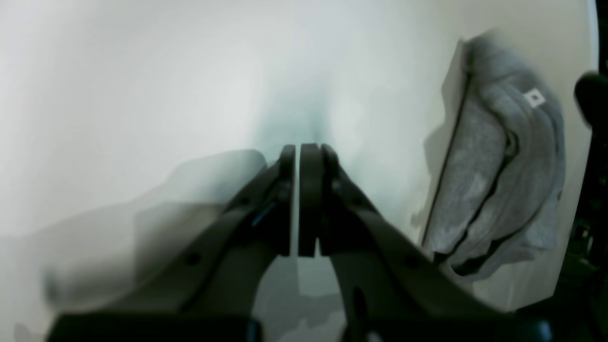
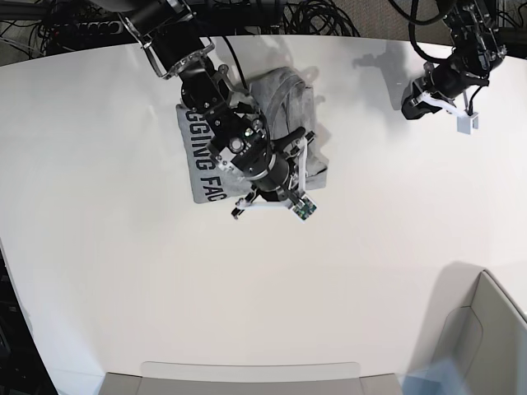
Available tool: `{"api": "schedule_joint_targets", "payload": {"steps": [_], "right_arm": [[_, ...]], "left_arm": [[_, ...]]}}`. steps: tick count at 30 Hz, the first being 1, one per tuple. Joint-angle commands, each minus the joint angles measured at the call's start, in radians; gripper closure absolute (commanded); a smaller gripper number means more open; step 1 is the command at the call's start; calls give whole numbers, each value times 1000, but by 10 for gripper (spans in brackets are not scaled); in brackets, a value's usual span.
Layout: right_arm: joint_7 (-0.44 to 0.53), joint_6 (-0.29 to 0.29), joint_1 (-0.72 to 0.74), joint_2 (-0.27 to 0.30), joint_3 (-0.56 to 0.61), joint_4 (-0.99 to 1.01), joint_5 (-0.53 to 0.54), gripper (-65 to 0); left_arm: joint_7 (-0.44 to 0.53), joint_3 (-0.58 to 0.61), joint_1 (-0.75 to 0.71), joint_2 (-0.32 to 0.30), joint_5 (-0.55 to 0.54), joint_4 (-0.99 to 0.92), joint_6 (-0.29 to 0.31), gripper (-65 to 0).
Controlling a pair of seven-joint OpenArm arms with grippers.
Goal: Fold the T-shirt properly
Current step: 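Grasp the folded shirt's sides with both grippers and rotate it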
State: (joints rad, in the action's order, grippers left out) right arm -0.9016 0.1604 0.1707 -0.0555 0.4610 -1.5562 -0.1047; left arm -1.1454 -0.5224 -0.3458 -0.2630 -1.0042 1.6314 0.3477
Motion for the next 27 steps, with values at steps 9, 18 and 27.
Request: {"api": "schedule_joint_targets", "payload": {"steps": [9,18,27], "right_arm": [[11,-2,-13,50,-123,-152,9,0],[8,74,-181,153,-456,-261,10,0],[17,213,-316,188,-713,-272,16,0]], "left_arm": [[12,60,3,-14,-20,92,9,-10],[44,374,70,-15,-15,278,11,0],[130,810,77,-17,304,376,12,0]]}}
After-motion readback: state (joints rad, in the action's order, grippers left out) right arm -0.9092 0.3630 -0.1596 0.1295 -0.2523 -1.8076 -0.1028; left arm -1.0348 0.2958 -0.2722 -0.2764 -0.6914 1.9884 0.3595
